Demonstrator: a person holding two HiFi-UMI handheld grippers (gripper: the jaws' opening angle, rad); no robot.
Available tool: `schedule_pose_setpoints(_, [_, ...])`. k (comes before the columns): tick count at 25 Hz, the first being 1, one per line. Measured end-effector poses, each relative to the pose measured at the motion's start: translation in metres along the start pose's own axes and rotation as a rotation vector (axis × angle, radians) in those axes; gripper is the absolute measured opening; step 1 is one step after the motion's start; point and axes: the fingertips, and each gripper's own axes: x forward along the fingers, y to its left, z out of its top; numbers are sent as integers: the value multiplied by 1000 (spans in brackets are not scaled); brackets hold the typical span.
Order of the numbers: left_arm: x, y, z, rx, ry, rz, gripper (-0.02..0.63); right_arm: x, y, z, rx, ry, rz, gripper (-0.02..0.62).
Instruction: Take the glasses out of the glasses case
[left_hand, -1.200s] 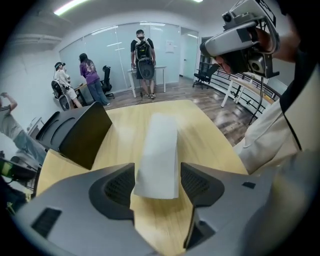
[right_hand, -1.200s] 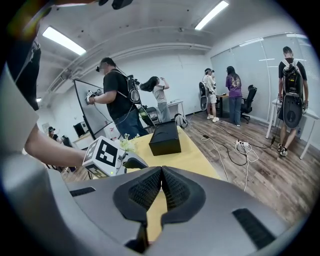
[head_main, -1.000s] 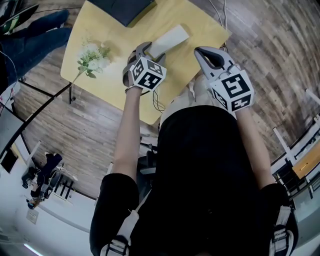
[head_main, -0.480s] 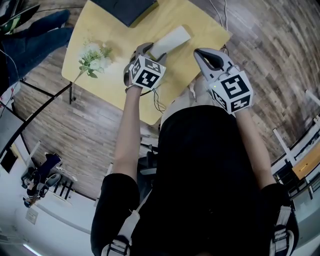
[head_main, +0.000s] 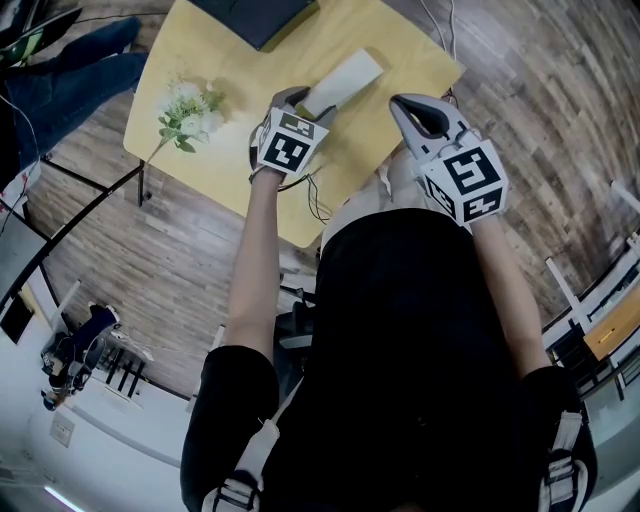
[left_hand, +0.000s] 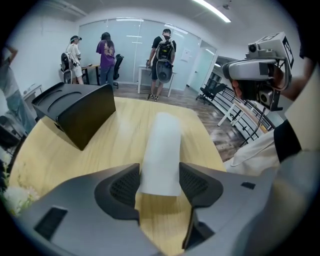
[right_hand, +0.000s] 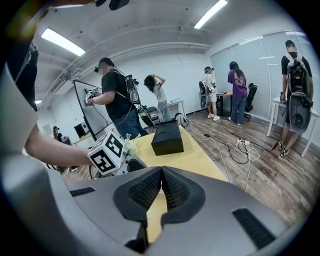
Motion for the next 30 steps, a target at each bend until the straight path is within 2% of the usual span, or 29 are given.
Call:
schedule_pose_setpoints(8, [-6, -7, 1, -107, -22, -80, 255, -1, 1, 1, 0, -5, 0, 18])
schedule_pose_setpoints(13, [-6, -8, 0, -162, -39, -102, 256, -3, 1, 0, 1, -6, 3, 18])
schedule_pose_setpoints(24, [-17, -4, 7, -107, -68, -37, 255, -7, 1, 2, -2, -14, 5, 18])
schedule_pose_setpoints(30, [-26, 0, 11, -69, -97, -4, 208, -7, 2, 4, -2, -18, 9, 18])
